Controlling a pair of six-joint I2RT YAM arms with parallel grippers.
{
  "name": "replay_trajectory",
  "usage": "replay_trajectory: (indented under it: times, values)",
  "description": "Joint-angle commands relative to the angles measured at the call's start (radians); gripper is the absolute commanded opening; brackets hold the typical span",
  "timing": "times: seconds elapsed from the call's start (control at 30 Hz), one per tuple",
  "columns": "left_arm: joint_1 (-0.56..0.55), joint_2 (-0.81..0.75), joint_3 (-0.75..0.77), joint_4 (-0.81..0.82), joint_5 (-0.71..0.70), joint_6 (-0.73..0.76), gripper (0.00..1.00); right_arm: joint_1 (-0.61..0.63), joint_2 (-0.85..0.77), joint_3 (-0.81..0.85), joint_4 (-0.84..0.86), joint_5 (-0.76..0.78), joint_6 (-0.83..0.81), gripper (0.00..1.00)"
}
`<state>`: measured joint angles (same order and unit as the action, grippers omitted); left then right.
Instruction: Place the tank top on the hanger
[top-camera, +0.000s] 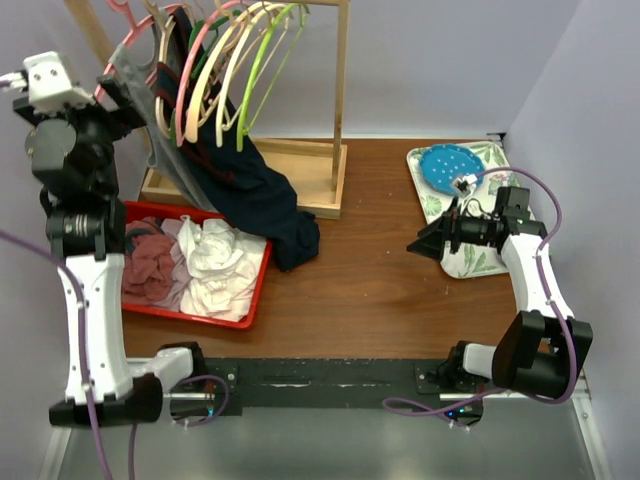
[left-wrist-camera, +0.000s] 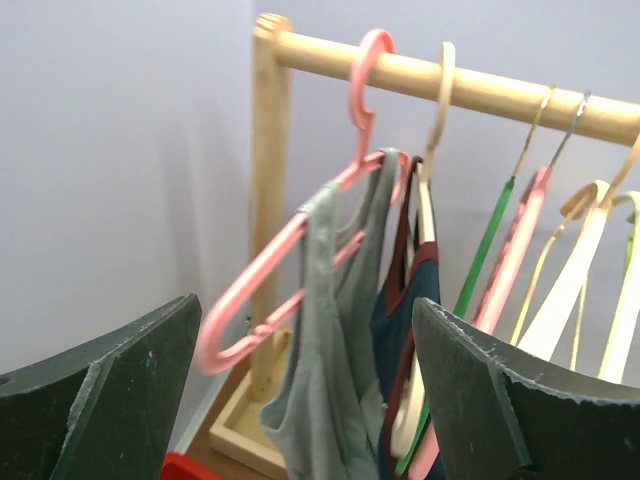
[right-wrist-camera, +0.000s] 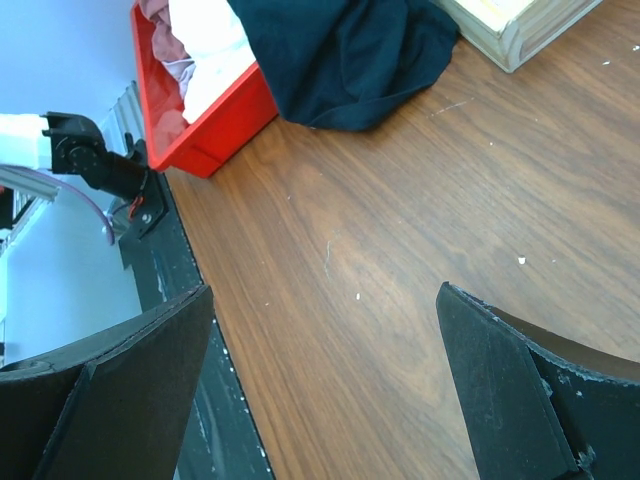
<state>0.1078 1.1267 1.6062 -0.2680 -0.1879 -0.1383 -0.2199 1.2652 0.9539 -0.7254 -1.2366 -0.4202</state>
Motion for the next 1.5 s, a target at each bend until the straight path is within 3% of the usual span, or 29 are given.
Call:
replay_trajectory:
  times: [0.0, 0.1, 0.4, 0.5, 0.53, 0.67, 0.73, 0.8, 0.87, 0.97, 1.13, 1.2, 1.37, 1.47]
  values:
    - [-0.040, -0.103, -0.104, -0.051, -0.116, 0.005, 0.93, -0.012, -0.024, 0.043, -0.035, -0.023, -0.049, 0.99]
    - [-0.083, -0.215, -0.178, -0.123, -0.067, -0.023, 0.95, -0.015, -0.042, 0.049, -0.040, 0.028, -0.065, 0.99]
    - [-0.197, -0.583, -0.382, -0.290, 0.306, -0.084, 0.99, -0.081, -0.197, -0.009, 0.139, 0.227, 0.050, 0.99]
    - [-0.217, -0.679, -0.541, -0.264, 0.552, -0.090, 0.96, -0.088, -0.236, -0.038, 0.176, 0.232, 0.067, 0.99]
    - [-0.217, -0.695, -0.660, -0.254, 0.650, -0.115, 0.93, -0.090, -0.234, -0.040, 0.178, 0.232, 0.069, 0.99]
    - [-0.215, -0.839, -1.015, -0.085, 0.806, -0.326, 0.87, -0.090, -0.207, -0.044, 0.167, 0.227, 0.064, 0.99]
    - [-0.217, -0.883, -1.115, -0.045, 0.770, -0.349, 0.88, -0.090, -0.202, -0.052, 0.169, 0.224, 0.061, 0.99]
    - [-0.217, -0.872, -1.108, -0.042, 0.737, -0.366, 0.89, -0.090, -0.196, -0.061, 0.179, 0.220, 0.066, 0.99]
    - [-0.224, -0.815, -1.108, -0.054, 0.644, -0.400, 0.98, -0.090, -0.193, -0.064, 0.188, 0.216, 0.073, 0.99]
    - [-0.238, -0.774, -1.163, 0.005, 0.579, -0.466, 1.00, -0.090, -0.179, -0.064, 0.187, 0.216, 0.074, 0.99]
    - [-0.278, -0.681, -1.262, 0.220, 0.480, -0.532, 1.00, -0.090, -0.167, -0.070, 0.193, 0.223, 0.070, 0.98]
    - [-0.361, -0.627, -1.264, 0.306, 0.417, -0.544, 1.00, -0.090, -0.161, -0.069, 0.192, 0.220, 0.070, 0.99]
    - [-0.626, -0.414, -1.257, 0.501, 0.076, -0.587, 1.00, -0.090, -0.144, -0.058, 0.166, 0.215, 0.044, 0.99]
    - [-0.713, -0.271, -1.249, 0.616, -0.097, -0.624, 0.98, -0.090, -0.142, -0.052, 0.150, 0.213, 0.032, 0.99]
